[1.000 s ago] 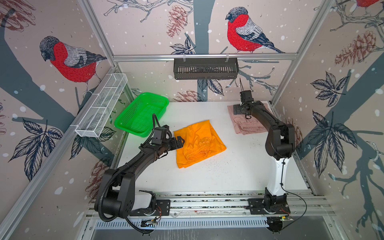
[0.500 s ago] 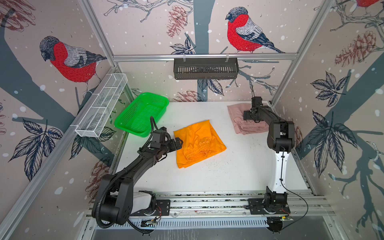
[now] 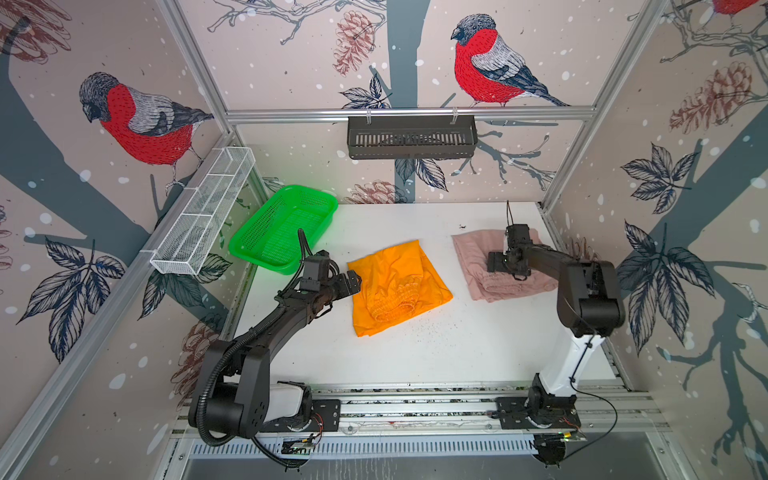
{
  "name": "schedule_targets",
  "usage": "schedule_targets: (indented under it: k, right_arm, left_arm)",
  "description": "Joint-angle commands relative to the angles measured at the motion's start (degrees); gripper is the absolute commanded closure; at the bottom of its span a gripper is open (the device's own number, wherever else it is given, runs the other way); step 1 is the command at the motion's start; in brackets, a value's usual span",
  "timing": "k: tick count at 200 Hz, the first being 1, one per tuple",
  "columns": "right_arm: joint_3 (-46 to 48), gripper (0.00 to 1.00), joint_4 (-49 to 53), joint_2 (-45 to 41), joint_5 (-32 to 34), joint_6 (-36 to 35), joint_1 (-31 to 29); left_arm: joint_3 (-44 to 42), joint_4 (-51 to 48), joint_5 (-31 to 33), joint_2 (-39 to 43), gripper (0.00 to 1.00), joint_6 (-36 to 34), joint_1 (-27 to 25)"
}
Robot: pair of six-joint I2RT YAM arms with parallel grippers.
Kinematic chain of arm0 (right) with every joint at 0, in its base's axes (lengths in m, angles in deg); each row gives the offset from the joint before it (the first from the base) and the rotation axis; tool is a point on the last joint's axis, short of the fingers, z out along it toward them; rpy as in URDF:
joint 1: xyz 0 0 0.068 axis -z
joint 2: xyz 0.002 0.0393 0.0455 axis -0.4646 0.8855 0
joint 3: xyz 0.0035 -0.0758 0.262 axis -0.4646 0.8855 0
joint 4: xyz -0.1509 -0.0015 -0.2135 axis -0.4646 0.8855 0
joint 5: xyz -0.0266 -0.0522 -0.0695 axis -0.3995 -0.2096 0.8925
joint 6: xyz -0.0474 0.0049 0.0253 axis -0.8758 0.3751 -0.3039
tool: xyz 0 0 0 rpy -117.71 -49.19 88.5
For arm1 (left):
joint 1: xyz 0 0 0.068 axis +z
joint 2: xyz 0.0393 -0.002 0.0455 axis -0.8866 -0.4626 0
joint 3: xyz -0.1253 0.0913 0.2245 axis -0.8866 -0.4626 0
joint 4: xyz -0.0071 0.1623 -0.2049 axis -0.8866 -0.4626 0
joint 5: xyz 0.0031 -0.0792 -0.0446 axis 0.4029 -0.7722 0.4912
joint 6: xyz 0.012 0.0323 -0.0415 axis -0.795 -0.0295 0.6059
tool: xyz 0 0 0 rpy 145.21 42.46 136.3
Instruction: Fold and stack the shorts
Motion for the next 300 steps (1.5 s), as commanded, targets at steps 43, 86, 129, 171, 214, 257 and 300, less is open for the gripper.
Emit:
schedule_targets:
  k: [43,86,129,171,214,257,300]
  right_arm:
    - [12.67,0.05,5.60,-21.42,4.30,9.92,-6.23]
    - [1.40,0.04,6.82,-22.36,-2.59,6.73,-12.54]
    - [-6.70,0.05,-4.48,-8.18,-23.29,5.33,-20.38]
    - [-18.43,0.04,-2.93,6.83,-24.08,2.20,-26.50]
    - [-22.77,0.04,0.30,14.29,-17.79,0.45,-26.83]
    - [-20.09,0.05,-1.62,16.54,-19.94,1.19,-25.16]
    - [-16.83,0.10,-4.86,16.69,-26.69,3.76,-26.01]
  left_arm:
    - [1.83,2.56,-3.28,-3.47,0.02,-0.86,0.48]
    - [-2.59,6.69,-5.42,-1.55,0.02,1.52,2.43]
    - [-7.98,13.21,-9.46,-1.69,0.02,3.17,2.89]
    - [-12.71,25.15,-17.31,-5.52,0.02,8.41,2.90]
    - [-12.34,27.09,-16.93,-7.32,0.02,8.67,2.90]
    - [-11.25,24.59,-15.87,-8.65,0.03,7.27,2.90]
    - [-11.78,24.49,-17.54,-9.64,0.08,6.69,2.40]
